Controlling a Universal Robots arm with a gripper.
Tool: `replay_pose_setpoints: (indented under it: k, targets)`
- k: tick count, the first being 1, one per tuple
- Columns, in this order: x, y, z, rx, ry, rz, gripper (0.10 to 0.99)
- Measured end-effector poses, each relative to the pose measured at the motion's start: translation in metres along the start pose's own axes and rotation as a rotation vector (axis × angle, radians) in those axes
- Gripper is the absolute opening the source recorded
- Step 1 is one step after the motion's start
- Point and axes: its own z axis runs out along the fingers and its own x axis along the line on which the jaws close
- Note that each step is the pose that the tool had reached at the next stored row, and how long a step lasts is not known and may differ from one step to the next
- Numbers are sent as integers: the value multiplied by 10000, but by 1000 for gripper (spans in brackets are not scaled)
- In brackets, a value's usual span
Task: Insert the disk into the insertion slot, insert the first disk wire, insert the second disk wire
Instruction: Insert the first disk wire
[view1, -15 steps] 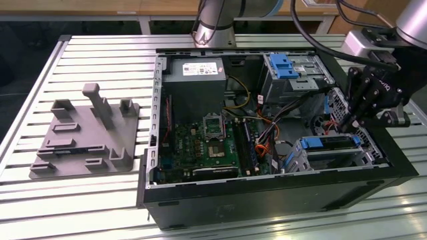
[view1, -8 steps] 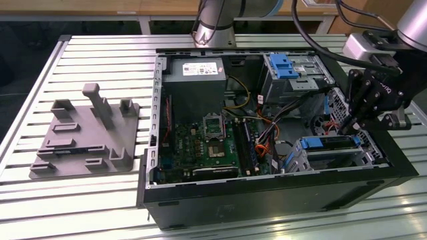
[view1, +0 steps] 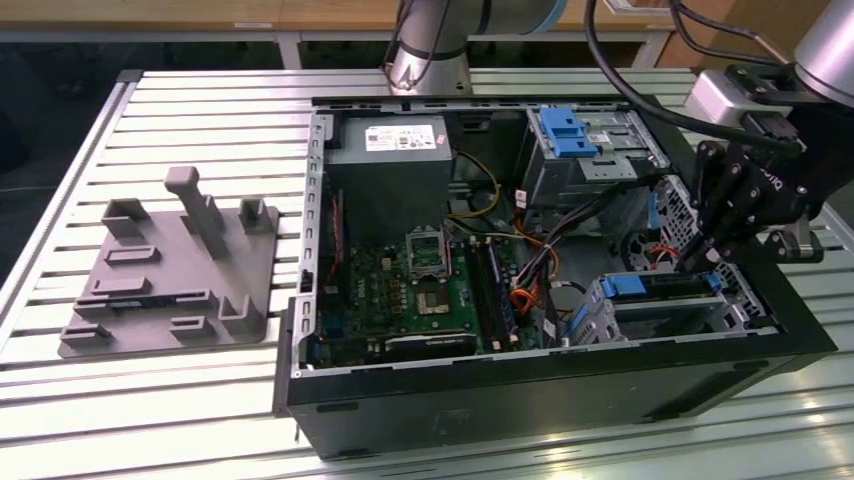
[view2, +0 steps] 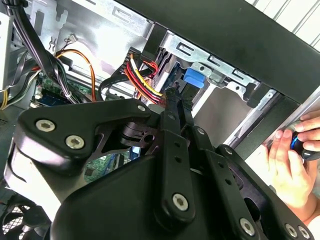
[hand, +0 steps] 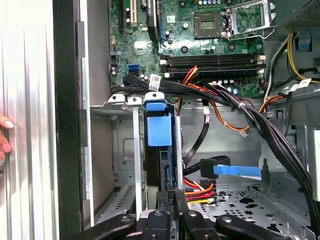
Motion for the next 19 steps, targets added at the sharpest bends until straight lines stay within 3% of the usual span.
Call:
replay_pose_setpoints:
  k: [19]
  targets:
    - [-3,-3,44,12,10,-379,165]
